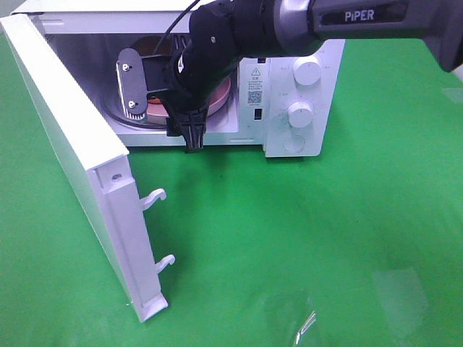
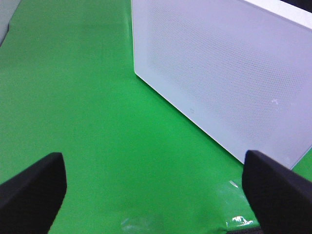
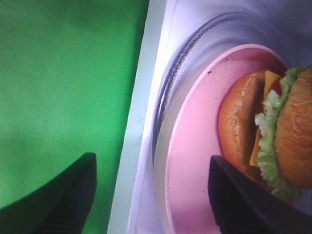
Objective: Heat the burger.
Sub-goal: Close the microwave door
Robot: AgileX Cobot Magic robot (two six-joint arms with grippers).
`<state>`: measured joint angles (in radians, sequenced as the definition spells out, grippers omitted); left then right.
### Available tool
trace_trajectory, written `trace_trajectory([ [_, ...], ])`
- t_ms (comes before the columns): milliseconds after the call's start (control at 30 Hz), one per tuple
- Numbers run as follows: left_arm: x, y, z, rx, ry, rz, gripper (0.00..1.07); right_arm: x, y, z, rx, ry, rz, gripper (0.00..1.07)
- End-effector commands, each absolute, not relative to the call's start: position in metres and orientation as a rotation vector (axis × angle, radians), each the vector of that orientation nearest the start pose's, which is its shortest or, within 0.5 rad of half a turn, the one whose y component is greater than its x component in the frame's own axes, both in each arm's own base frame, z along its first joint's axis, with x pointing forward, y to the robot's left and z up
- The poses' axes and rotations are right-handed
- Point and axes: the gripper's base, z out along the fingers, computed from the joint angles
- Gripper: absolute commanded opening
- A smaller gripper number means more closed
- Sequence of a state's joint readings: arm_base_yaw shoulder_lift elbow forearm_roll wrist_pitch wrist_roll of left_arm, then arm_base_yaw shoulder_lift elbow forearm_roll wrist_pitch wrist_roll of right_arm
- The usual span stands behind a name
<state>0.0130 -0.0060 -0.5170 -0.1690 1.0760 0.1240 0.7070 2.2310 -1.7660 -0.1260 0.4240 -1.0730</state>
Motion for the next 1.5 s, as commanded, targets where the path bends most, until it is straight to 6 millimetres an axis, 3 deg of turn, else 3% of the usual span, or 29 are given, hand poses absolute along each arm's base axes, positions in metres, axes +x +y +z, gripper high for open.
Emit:
trace_trajectory([
  [33,-0.009,-0.014,0.282,0.121,2.020,-0.122,0.89,0.384,0.325,0.192,-1.918,1.408,-0.285,0.65],
  [633,-0.009,-0.014,0.282,0.121,2.020,-0.122,0.89,0.347,0.293,0.202,-1.924,1.425,-0.270,0.69],
  [1233,-0.009,-0.014,0.282,0.121,2.020,-0.122,0.89,0.291,0.244,0.236,-1.719,1.667,-0.150,0.69],
  [1500,-0.009,-0.014,0.282,0.121,2.020,-0.122,0.89,0.271,0.227,0.240,-1.610,1.809,-0.085,0.69],
])
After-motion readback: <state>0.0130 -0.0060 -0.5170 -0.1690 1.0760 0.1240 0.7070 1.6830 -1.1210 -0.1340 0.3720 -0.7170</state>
